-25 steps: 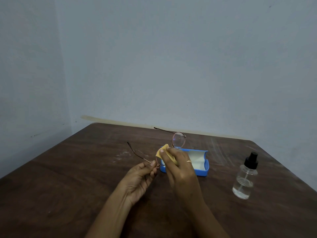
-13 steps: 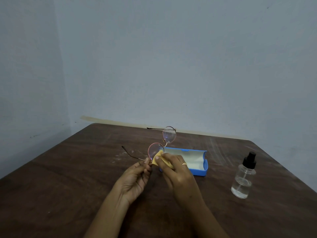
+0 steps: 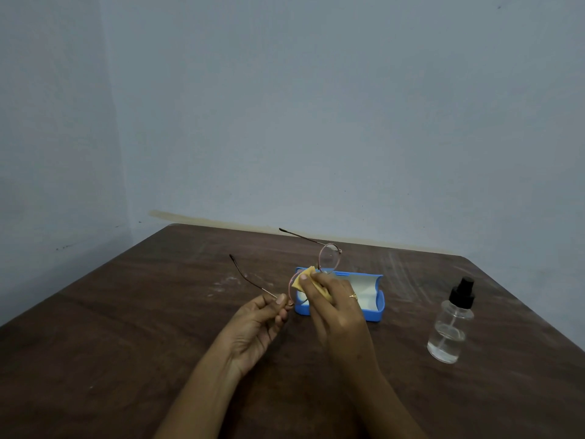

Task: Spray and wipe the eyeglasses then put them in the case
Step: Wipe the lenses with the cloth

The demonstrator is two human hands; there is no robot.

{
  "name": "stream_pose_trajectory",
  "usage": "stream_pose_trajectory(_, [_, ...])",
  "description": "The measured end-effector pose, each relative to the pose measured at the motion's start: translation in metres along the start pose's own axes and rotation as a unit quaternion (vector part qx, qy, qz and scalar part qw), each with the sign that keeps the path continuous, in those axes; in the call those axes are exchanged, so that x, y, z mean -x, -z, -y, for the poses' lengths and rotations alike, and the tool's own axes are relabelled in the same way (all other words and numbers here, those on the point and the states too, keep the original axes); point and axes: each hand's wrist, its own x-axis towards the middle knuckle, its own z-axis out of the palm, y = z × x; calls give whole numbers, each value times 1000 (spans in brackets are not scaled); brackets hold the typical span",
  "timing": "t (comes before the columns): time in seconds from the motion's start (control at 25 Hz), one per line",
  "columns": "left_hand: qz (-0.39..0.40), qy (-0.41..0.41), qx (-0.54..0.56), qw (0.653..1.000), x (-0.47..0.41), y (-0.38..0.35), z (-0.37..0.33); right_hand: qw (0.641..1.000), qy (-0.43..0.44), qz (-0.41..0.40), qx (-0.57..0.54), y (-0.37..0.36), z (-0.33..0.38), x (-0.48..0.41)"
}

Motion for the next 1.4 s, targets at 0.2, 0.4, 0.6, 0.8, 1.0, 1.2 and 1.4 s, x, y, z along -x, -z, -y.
stream_pose_trajectory(0.2, [2,-2,3,1000,0,1,0,999,24,9,-20,0,2,-1])
stream_pose_trajectory(0.4, [2,-5,62,998,0,0,-1,998,39,47,-21,0,6,0])
stream_pose_trajectory(0.6, [-3,-11,99,995,-1,1,-3,998,38,57,-15,0,7,0])
stream_pose_trajectory(0.8, [-5,-2,111,994,-1,1,-4,997,31,63,-9,2,6,1])
stream_pose_trajectory(1.0, [2,11,95,995,2,-1,-5,999,2,29,-31,6,-1,1])
stream_pose_trajectory(1.2, [-11,39,62,997,3,1,-5,995,-59,-67,-33,21,-12,-4])
stream_pose_trajectory(1.4, [-8,48,55,997,6,-1,-4,987,-132,-85,-17,23,-22,-5])
